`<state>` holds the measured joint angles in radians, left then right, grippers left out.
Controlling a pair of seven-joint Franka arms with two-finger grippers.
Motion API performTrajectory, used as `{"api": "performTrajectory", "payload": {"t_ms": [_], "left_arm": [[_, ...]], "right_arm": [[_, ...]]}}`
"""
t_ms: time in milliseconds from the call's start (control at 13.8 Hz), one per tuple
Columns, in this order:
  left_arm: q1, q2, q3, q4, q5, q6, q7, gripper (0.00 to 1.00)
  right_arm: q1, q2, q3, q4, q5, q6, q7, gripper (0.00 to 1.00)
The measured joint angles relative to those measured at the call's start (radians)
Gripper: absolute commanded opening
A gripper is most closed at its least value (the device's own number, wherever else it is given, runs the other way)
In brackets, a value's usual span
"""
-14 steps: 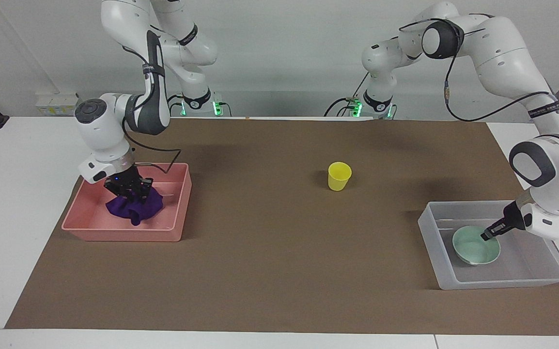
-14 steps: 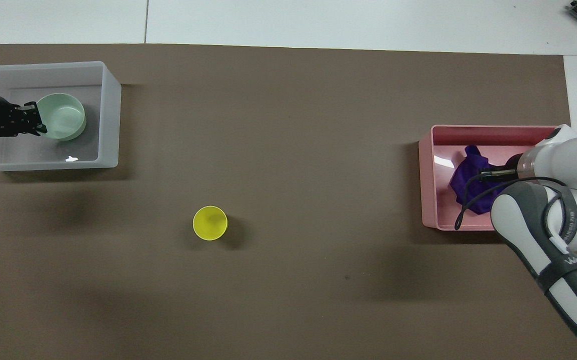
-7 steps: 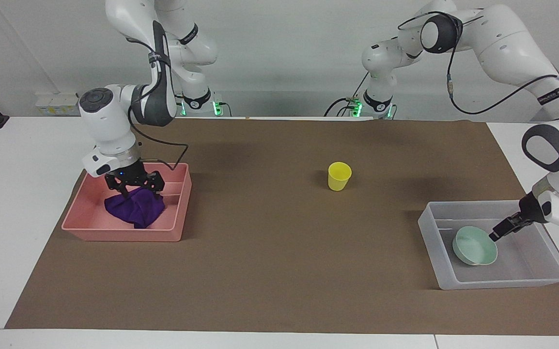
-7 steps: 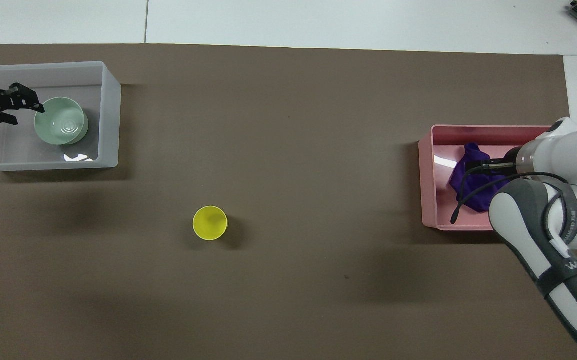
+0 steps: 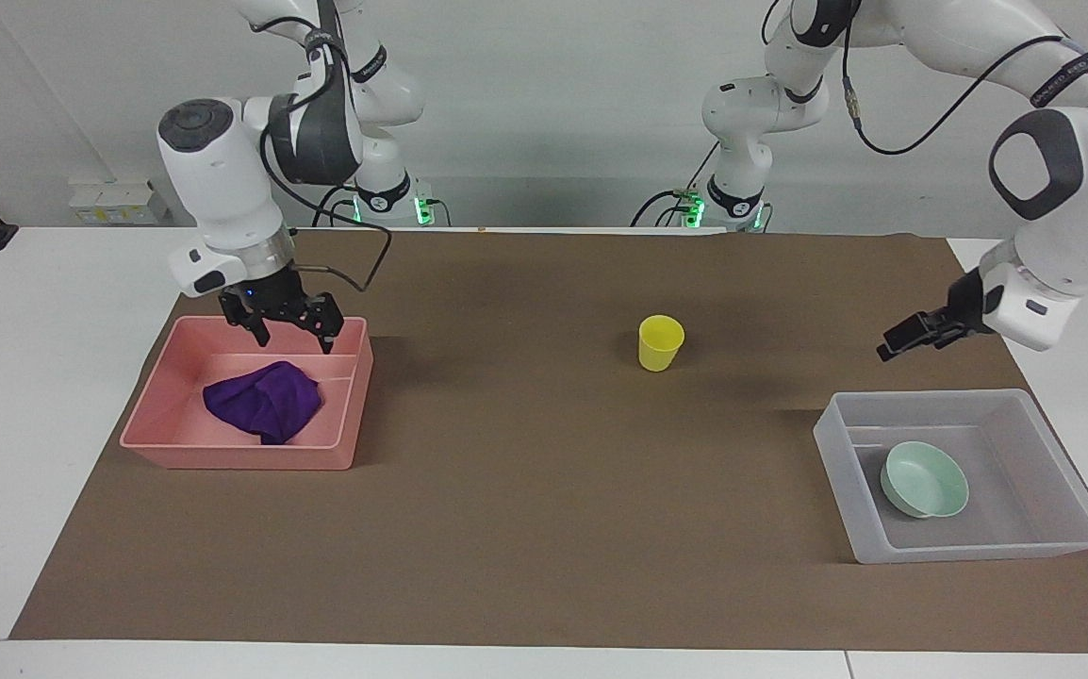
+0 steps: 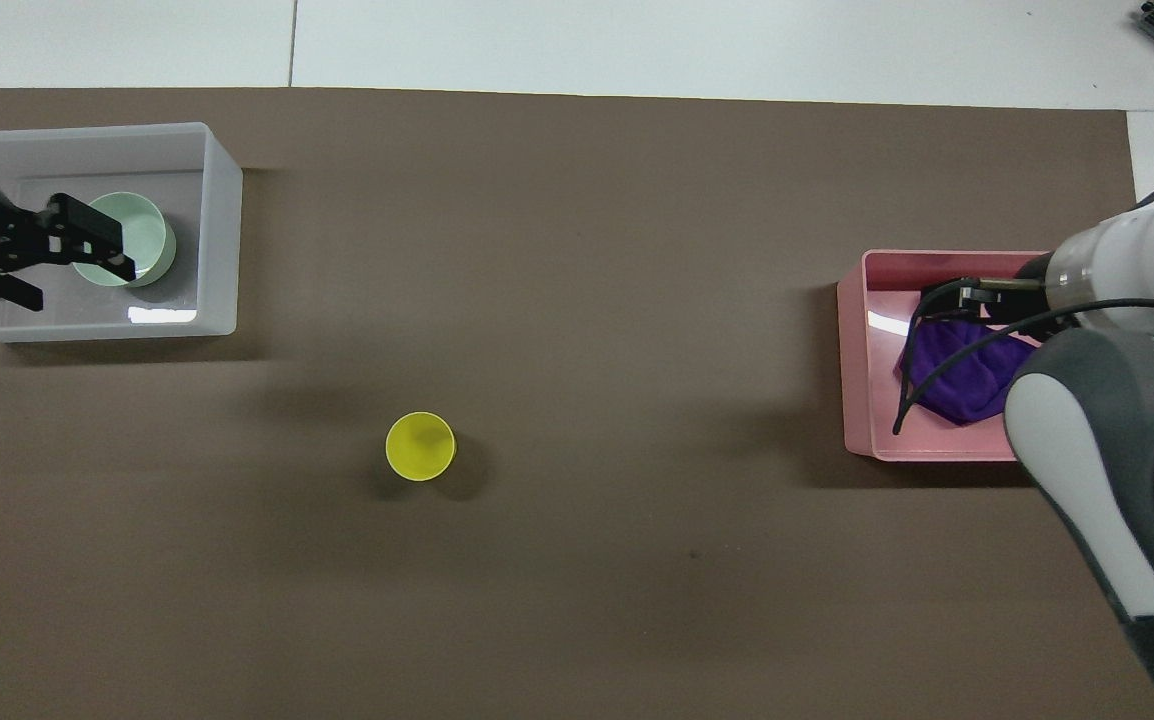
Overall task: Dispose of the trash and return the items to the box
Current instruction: 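Release the bowl and withdraw the left gripper while the right gripper withdraws, then reach the left gripper to the yellow cup and grasp its rim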
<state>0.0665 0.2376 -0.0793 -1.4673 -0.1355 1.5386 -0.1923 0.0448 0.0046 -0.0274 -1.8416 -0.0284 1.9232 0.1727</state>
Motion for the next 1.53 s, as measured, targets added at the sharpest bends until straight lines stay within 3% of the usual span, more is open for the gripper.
{"api": "performTrajectory", "payload": {"t_ms": [145, 436, 727, 945, 1018, 1091, 1164, 1236, 1309, 1527], "left_arm": [[-0.067, -0.111, -0.003, -0.172, -0.064, 0.068, -0.018, 1.00], [-0.259, -0.286, -0.007, -0.576, -0.098, 0.392, -0.069, 1.00], [-0.423, -0.304, -0.007, -0.832, -0.099, 0.737, -0.171, 1.00], [-0.451, -0.302, -0.003, -0.901, -0.099, 0.809, -0.183, 1.00], [-0.451, -0.302, 0.000, -0.902, -0.099, 0.809, -0.183, 0.90], [-0.451, -0.302, 0.003, -0.902, -0.099, 0.809, -0.183, 0.57], [-0.451, -0.302, 0.005, -0.902, -0.099, 0.809, -0.183, 0.32], [-0.451, -0.297, 0.006, -0.904, -0.099, 0.809, -0.183, 0.23], [-0.451, -0.287, 0.007, -0.906, -0.099, 0.809, -0.184, 0.00], [-0.450, -0.257, 0.011, -0.904, -0.099, 0.803, -0.200, 0.00]], "right_arm": [[-0.004, -0.034, -0.003, 0.077, 0.001, -0.110, 0.000, 1.00], [-0.012, -0.078, -0.008, 0.187, 0.002, -0.255, 0.000, 1.00], [-0.013, -0.083, -0.014, 0.264, 0.002, -0.366, -0.012, 1.00], [-0.012, -0.083, -0.014, 0.260, 0.003, -0.390, -0.022, 1.00], [-0.012, -0.083, -0.014, 0.256, 0.005, -0.391, -0.023, 1.00], [-0.012, -0.083, -0.014, 0.252, 0.006, -0.391, -0.023, 1.00], [-0.012, -0.084, -0.013, 0.249, 0.006, -0.391, -0.023, 1.00], [-0.012, -0.084, -0.013, 0.248, 0.007, -0.391, -0.023, 1.00], [-0.012, -0.084, -0.013, 0.247, 0.007, -0.391, -0.023, 1.00], [-0.012, -0.086, -0.013, 0.244, 0.007, -0.391, -0.033, 1.00]]}}
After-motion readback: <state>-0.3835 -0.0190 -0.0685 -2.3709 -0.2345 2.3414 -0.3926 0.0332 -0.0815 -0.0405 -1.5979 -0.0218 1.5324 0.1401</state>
